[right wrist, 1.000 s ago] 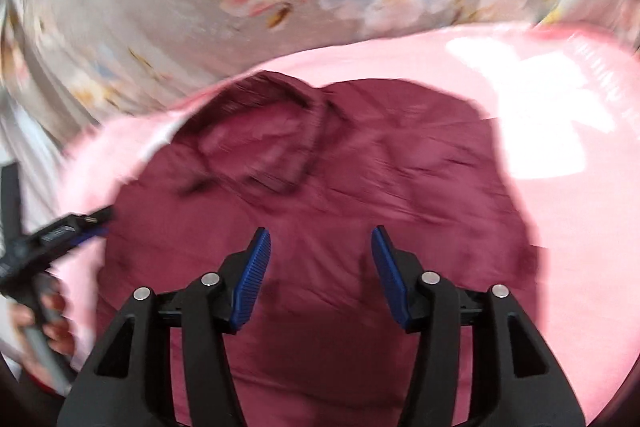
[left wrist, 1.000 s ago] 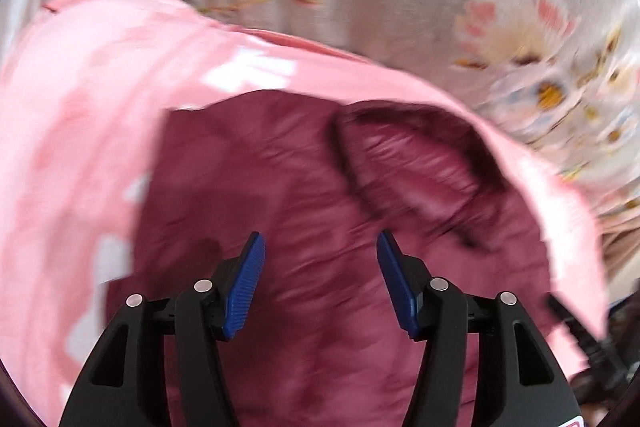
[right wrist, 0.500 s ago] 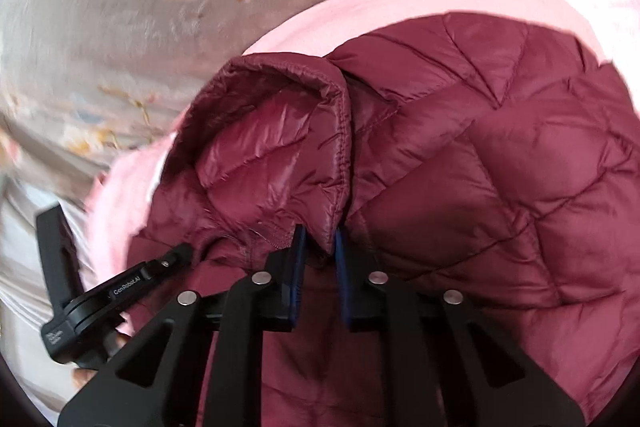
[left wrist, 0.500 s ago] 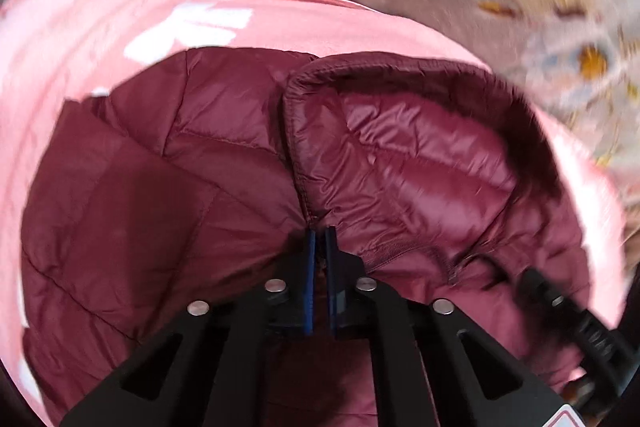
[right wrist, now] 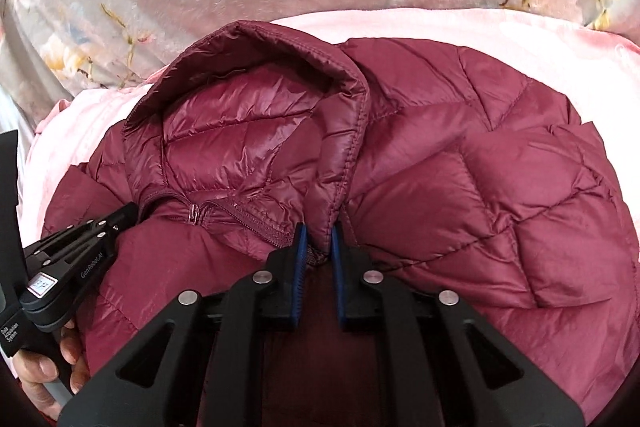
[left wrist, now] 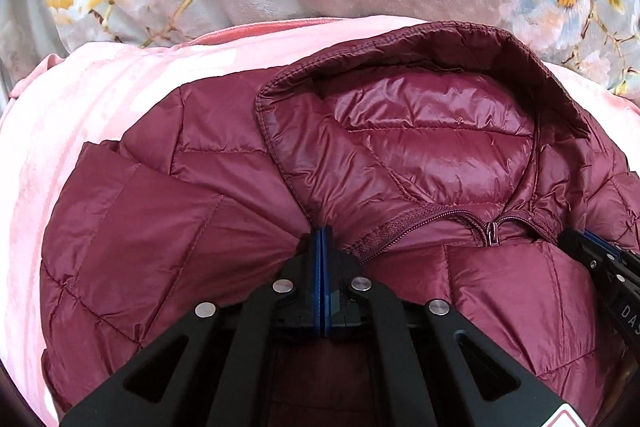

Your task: Fold large clothes

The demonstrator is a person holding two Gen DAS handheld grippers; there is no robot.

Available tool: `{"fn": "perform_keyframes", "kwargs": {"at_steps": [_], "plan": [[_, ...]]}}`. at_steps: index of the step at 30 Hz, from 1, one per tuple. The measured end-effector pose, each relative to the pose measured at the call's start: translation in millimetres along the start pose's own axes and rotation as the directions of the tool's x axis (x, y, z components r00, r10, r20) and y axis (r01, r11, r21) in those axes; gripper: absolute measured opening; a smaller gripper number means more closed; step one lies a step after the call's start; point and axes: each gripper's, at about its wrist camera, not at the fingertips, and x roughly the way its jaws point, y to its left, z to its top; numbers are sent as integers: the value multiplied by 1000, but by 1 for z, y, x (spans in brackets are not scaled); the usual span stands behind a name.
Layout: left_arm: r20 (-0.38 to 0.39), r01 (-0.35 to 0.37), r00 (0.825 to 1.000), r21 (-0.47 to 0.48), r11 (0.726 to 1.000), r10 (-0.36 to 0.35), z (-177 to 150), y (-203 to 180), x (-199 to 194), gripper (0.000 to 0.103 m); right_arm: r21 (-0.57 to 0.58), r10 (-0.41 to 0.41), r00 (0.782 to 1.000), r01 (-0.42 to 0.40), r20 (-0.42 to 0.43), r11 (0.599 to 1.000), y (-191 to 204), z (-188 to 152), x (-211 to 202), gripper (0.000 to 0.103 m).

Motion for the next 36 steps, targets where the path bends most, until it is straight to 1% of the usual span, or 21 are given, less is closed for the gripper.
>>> {"fn": "perform_keyframes", "kwargs": {"at_steps": [4,7,8,9,10,11,13,14,16,17,20,21,22,24,26,27,29,30,31,34,36], "plan": [[-1,-11,1000,8,1000,11,1,0,2,1,5,9,1000,-9,-1,1000,0,-1,1,10],[4,-7,1000,1,1000,7,1,-1,-2,2,26,38,999,-37,-4,999,-5,-3,-6,13],[4,5,1000,-11,1000,-5,0,2,-5,3,31,39,999,-39,-12,999,-7,-3,-10,14],[-5,33,999,-22,999,-33,1,7,-8,4,27,34,999,-33,-12,999,-10,-4,-19,15],[-17,63,998,-37,997,-63,3,13,-13,4,23,34,999,-34,-4,999,-11,-2,-26,17],[-20,78,997,-51,996,-79,5,18,-16,4,21,37,999,-38,11,999,-13,0,-34,18],[-8,103,995,-93,990,-104,19,33,-27,4,40,42,997,-44,58,998,-22,17,-52,19],[0,108,994,-109,988,-109,28,38,-30,4,59,52,996,-56,74,997,-26,29,-56,20],[18,127,992,-152,980,-126,54,48,-35,4,92,66,994,-74,92,993,-29,51,-56,20],[26,129,992,-177,976,-126,70,51,-36,4,105,61,992,-72,108,992,-29,67,-53,20],[45,117,993,-194,974,-110,103,49,-30,4,106,26,991,-40,131,994,-20,101,-37,20],[44,111,994,-210,971,-104,115,48,-25,4,109,27,991,-42,133,993,-19,108,-32,20],[43,121,993,-223,967,-114,123,46,-21,4,111,29,991,-44,133,993,-16,115,-25,20],[16,119,993,-232,965,-119,135,38,-6,4,101,6,992,-19,130,995,-8,125,-7,20],[-23,120,991,-238,964,-129,138,32,12,4,81,-7,994,-2,107,997,-3,128,11,20],[-52,112,990,-248,962,-129,135,29,24,4,69,-17,997,11,78,998,0,126,24,20],[-88,112,987,-249,962,-137,127,26,37,4,42,-17,1000,16,27,999,3,118,38,20],[-102,109,986,-233,966,-136,120,24,42,4,30,-13,1000,13,14,999,3,112,40,20],[-112,107,985,-207,973,-132,115,21,44,4,10,-6,1000,6,25,1000,3,106,40,20],[-122,77,988,-105,992,-89,93,13,44,4,-58,-32,999,32,13,998,3,87,37,19],[-122,62,990,-66,996,-70,82,11,45,4,-81,-41,999,42,11,996,0,78,37,18]]}}
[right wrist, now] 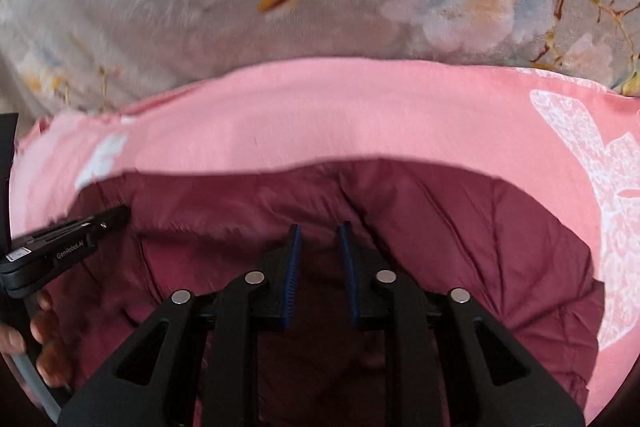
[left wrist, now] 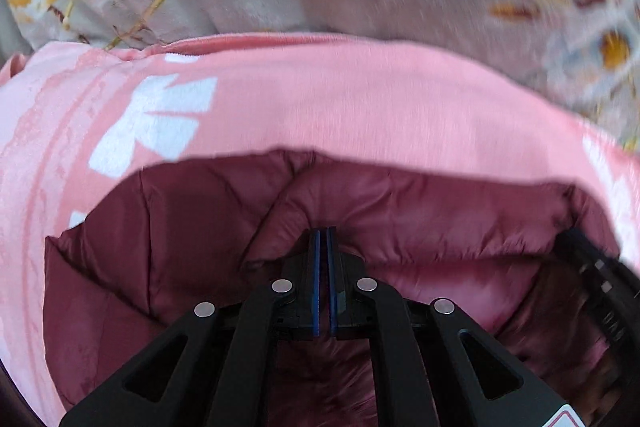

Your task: Fold large clothes

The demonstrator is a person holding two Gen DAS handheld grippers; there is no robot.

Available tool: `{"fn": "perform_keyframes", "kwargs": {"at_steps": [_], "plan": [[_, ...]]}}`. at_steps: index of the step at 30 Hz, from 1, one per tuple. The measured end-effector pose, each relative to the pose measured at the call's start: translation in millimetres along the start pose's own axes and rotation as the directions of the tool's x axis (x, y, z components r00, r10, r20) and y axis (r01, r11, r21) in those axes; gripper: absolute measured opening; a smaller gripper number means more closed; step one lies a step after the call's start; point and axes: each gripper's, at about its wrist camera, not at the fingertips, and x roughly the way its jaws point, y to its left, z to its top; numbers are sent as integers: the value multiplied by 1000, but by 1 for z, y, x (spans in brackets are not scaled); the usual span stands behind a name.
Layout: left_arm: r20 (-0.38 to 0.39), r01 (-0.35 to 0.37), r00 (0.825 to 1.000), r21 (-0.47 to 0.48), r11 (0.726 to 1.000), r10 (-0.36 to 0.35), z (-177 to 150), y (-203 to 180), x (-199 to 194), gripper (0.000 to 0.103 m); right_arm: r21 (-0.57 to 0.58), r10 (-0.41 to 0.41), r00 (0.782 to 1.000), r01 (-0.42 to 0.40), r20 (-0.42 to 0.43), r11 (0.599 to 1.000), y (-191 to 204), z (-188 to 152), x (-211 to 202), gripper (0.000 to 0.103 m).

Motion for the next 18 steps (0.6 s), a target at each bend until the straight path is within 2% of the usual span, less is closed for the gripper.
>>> {"fn": "perform_keyframes", "kwargs": {"at_steps": [4,10,18], "plan": [[33,-24,999,30,999,23,-14,0,6,4,-10,-4,1000,4,10,1000,-1,-6,4,17],[118,-101,989,95,990,90,-27,-13,8,4,-80,-79,995,84,65,993,13,-17,7,17],[124,-103,988,92,990,91,-26,-13,9,4,-78,-74,995,80,73,994,14,-17,7,17]]}}
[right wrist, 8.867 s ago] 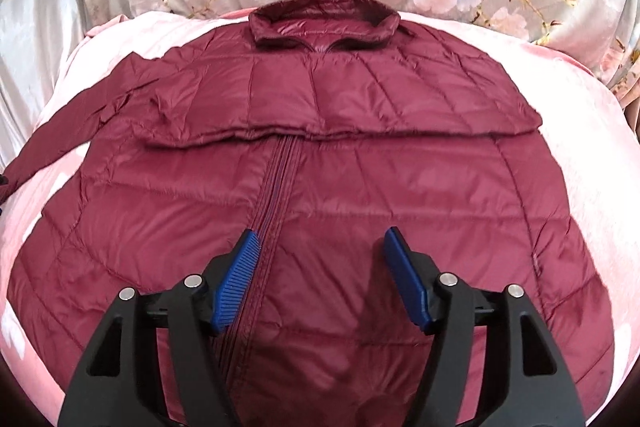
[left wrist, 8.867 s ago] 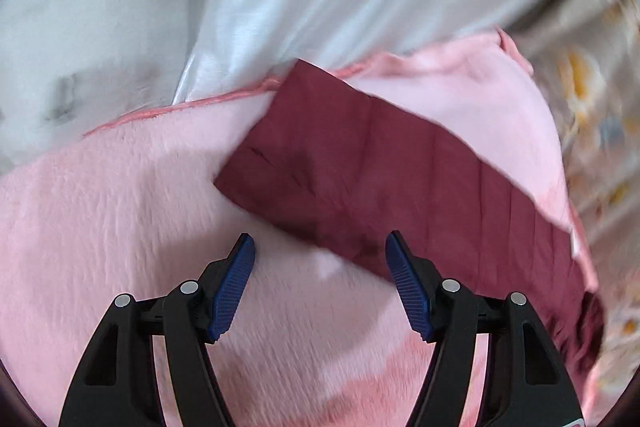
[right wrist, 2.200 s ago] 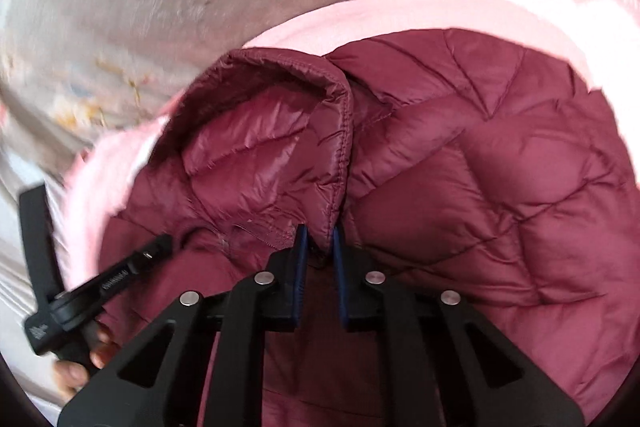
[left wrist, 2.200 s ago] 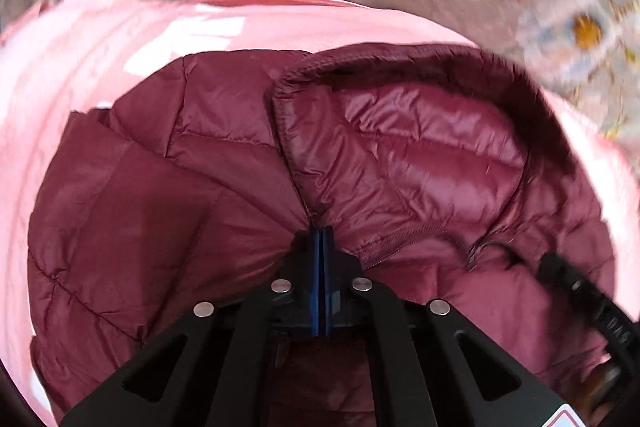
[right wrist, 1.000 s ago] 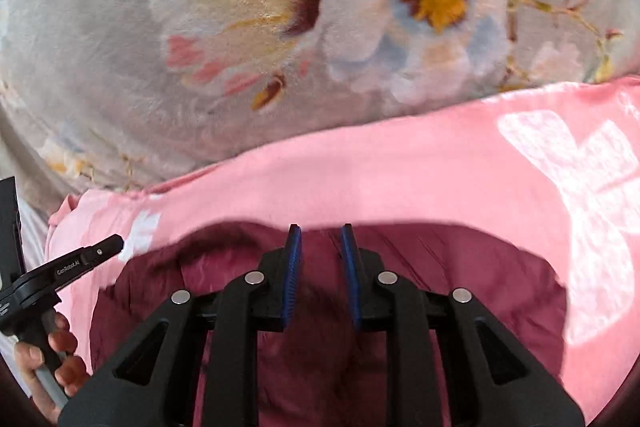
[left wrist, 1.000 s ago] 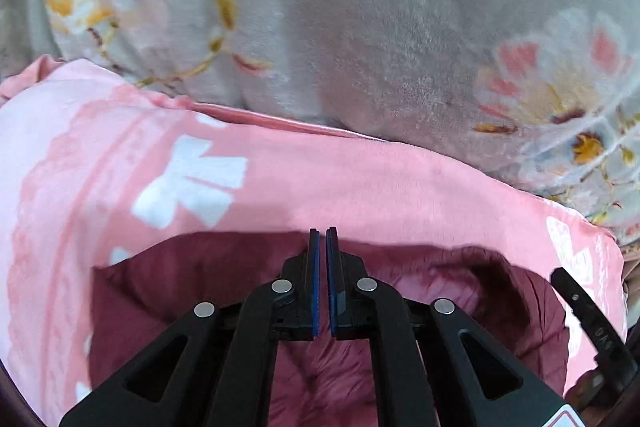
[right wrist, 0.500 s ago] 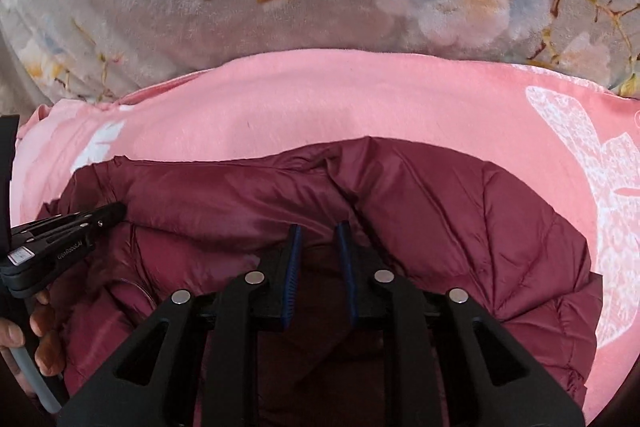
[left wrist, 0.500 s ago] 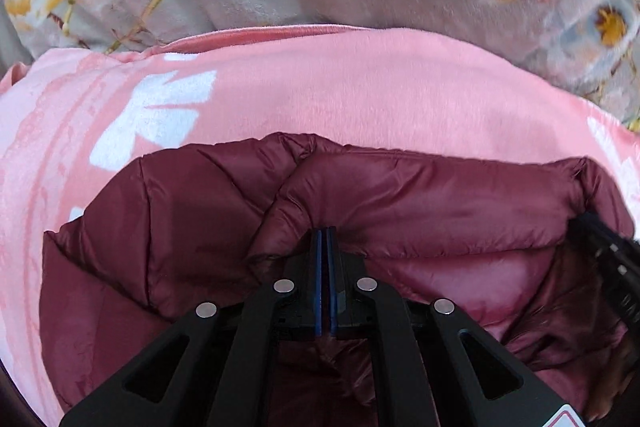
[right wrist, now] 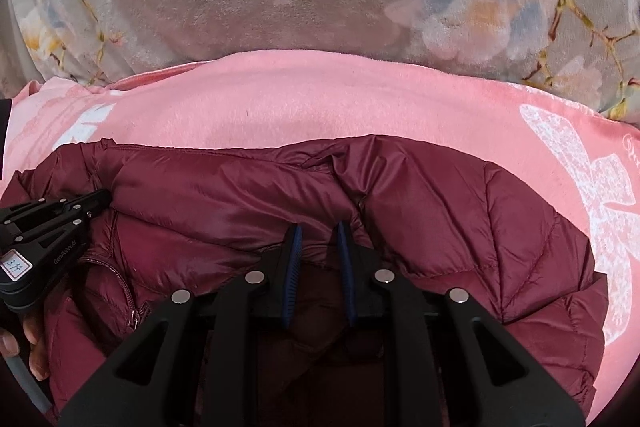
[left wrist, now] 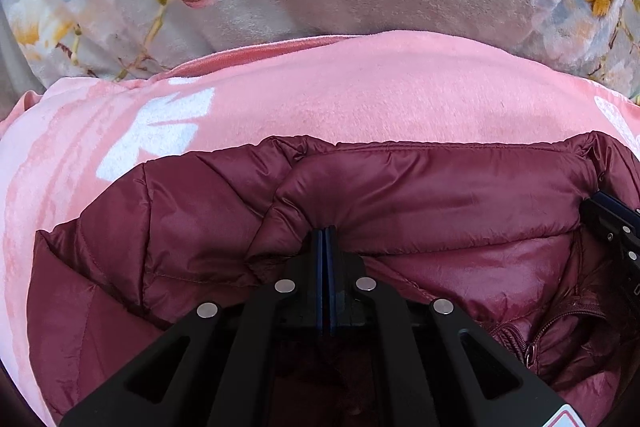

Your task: Fold large clothes

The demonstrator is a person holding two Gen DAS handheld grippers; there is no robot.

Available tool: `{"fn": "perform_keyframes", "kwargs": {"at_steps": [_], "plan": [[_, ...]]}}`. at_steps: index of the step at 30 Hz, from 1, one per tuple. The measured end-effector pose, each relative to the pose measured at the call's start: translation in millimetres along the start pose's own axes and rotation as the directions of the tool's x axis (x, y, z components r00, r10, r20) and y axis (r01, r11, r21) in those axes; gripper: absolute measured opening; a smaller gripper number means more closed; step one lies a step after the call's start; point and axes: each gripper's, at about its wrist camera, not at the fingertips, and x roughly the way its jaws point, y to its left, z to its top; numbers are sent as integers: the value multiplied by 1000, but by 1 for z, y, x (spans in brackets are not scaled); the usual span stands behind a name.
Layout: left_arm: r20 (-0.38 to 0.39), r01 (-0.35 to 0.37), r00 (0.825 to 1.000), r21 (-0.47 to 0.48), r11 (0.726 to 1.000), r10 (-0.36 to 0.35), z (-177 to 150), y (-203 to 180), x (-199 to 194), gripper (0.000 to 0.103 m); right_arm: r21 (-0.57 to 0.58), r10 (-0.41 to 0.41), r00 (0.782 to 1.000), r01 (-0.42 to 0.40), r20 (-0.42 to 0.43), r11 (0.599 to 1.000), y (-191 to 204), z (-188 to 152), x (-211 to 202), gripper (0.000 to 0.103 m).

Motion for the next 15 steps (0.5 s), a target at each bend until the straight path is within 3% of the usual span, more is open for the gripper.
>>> {"fn": "perform_keyframes", "kwargs": {"at_steps": [15], "plan": [[-1,-8,1000,4,1000,8,1,-4,-1,4,-5,-2,1000,2,1,1000,0,0,1,17]]}}
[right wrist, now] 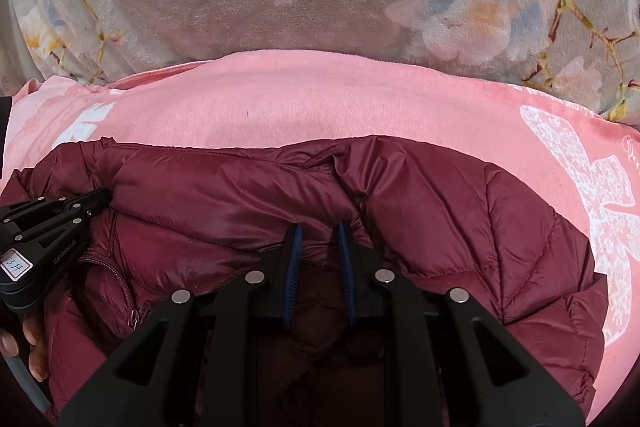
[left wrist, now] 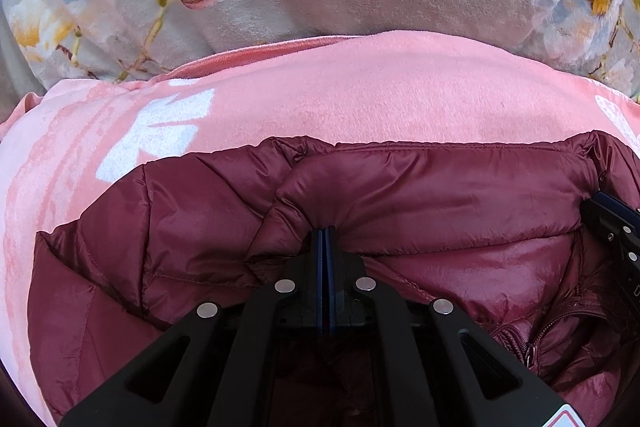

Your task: Fold large clothes

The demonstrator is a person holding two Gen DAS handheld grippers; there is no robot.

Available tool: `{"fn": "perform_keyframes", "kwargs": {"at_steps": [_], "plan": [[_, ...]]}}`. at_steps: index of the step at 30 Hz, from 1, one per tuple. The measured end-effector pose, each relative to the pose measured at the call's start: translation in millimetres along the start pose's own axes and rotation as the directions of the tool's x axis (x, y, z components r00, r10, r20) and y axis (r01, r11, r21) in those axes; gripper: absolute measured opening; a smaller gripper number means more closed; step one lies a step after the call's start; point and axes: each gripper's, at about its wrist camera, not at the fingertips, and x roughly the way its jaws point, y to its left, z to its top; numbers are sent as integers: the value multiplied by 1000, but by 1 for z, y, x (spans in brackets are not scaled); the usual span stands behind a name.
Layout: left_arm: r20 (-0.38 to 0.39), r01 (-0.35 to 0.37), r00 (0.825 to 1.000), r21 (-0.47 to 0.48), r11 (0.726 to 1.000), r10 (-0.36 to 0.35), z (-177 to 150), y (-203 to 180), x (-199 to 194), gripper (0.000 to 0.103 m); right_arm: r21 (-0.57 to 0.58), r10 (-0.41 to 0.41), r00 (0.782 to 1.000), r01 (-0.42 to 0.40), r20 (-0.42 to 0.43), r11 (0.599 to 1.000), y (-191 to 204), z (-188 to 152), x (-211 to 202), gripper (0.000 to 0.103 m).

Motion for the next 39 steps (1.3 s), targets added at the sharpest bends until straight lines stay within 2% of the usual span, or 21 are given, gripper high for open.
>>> {"fn": "perform_keyframes", "kwargs": {"at_steps": [23,28,31,33,34,35,36,37,38,39], "plan": [[-7,-21,1000,10,1000,21,3,-3,2,3,0,0,1000,0,0,1000,1,0,0,18],[-6,-30,1000,15,999,30,4,-5,2,3,22,24,1000,-24,-1,999,-3,0,2,18],[-8,-2,1000,-28,1000,2,1,6,-8,7,46,15,1000,-15,-9,999,-8,-3,-14,18],[-33,3,999,-65,998,-5,-7,19,-30,9,92,21,1000,-21,1,996,-15,-11,-49,21],[-30,15,999,-80,997,-17,-14,26,-43,12,107,33,999,-35,18,994,-20,-18,-71,36],[-30,25,999,-89,996,-28,-22,33,-58,22,114,43,998,-47,35,992,-26,-27,-94,49],[-30,31,999,-94,995,-34,-34,42,-78,30,112,52,997,-58,51,992,-34,-42,-122,50],[-27,34,999,-95,995,-36,-47,51,-96,44,105,53,997,-58,54,993,-43,-59,-148,51],[-22,38,999,-96,995,-40,-61,60,-114,52,100,49,998,-53,45,994,-54,-77,-172,53],[-17,49,999,-100,994,-51,-85,75,-139,56,104,45,998,-49,36,993,-64,-91,-188,54]]}}
